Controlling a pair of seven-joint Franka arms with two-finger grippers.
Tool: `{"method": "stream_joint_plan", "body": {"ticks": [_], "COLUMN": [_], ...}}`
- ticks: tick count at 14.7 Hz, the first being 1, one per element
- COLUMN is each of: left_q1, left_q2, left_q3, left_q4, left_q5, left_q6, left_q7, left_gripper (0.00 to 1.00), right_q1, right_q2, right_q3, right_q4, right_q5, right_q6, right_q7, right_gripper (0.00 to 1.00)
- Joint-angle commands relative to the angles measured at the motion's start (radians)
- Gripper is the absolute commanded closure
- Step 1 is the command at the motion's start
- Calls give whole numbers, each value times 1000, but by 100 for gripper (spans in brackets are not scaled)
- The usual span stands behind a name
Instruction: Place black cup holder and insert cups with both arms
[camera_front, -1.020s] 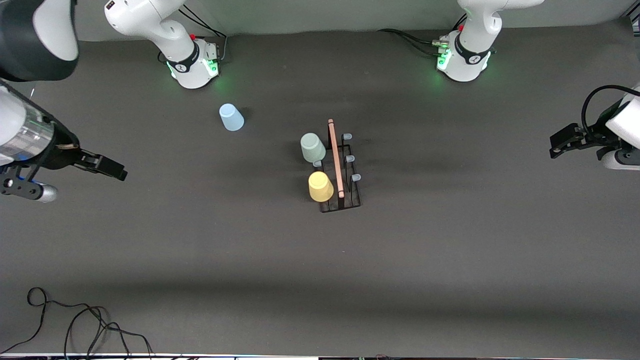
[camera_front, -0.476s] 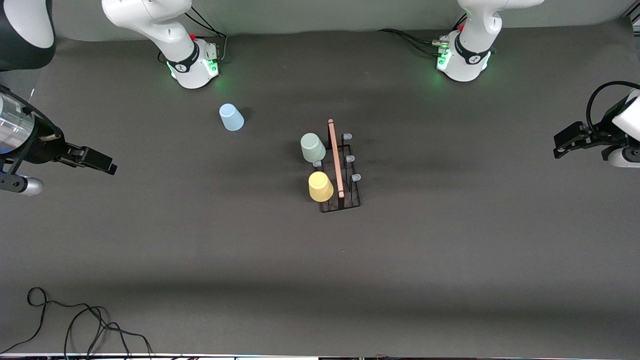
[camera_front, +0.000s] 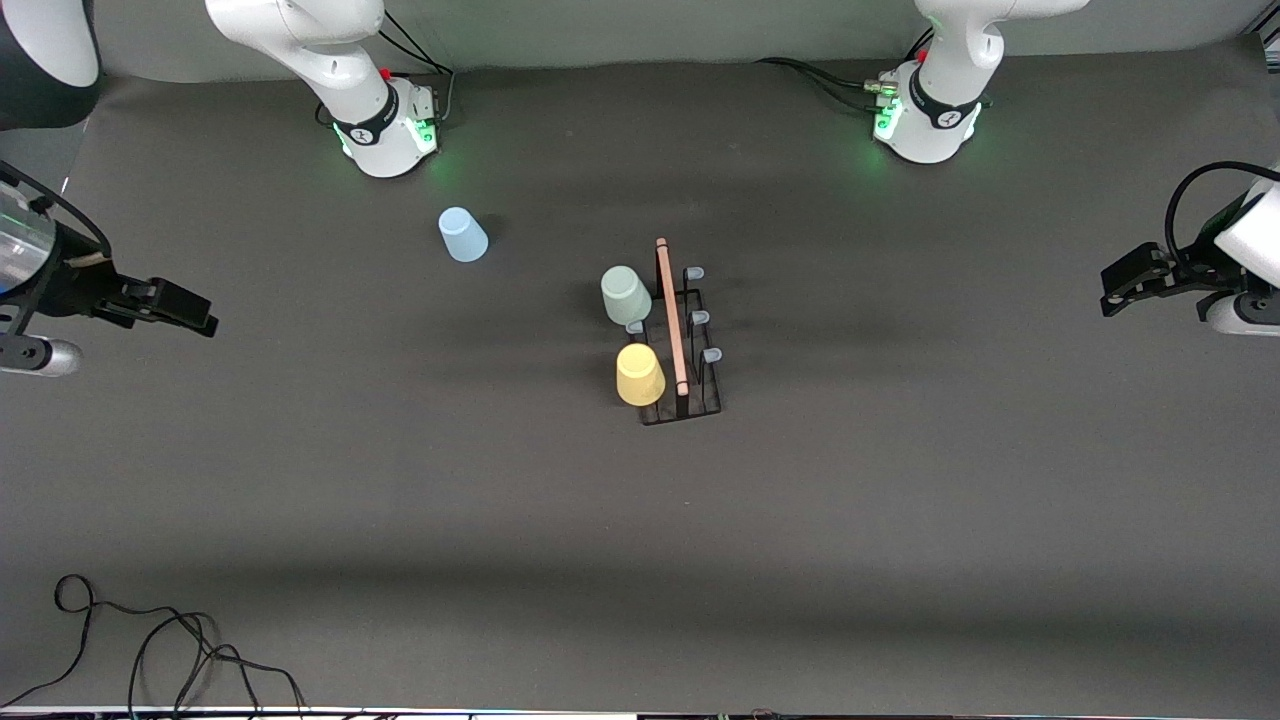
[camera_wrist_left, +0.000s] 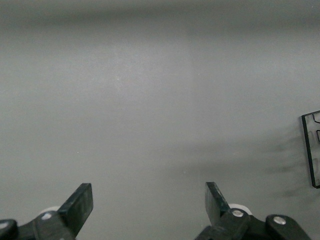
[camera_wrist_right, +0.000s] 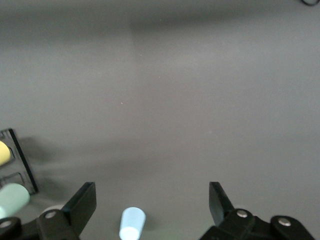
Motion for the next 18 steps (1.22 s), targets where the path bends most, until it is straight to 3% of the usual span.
{"method": "stream_joint_plan", "body": {"ticks": [1, 5, 7, 18], "left_q1": [-15, -15, -13, -4], "left_q2": [2, 4, 4, 41], "left_q3": [6, 6, 6, 8], "left_q4": [19, 25, 33, 68], "left_q5": [2, 2, -7, -7], "left_q6": [-22, -22, -22, -22], "left_q7": [-10, -13, -9, -56], "left_gripper": [0, 0, 0, 0], "right_q1": [-30, 9, 86, 82], "right_q2": [-60, -91, -79, -77], "right_q3": [26, 6, -107, -89], "right_q4": [-72, -139, -116, -76], "right_q5": [-22, -20, -16, -14], "right_q6": [16, 71, 76, 78], "right_q7": [-69, -68, -69, -54], "right_gripper": [0, 0, 0, 0]}}
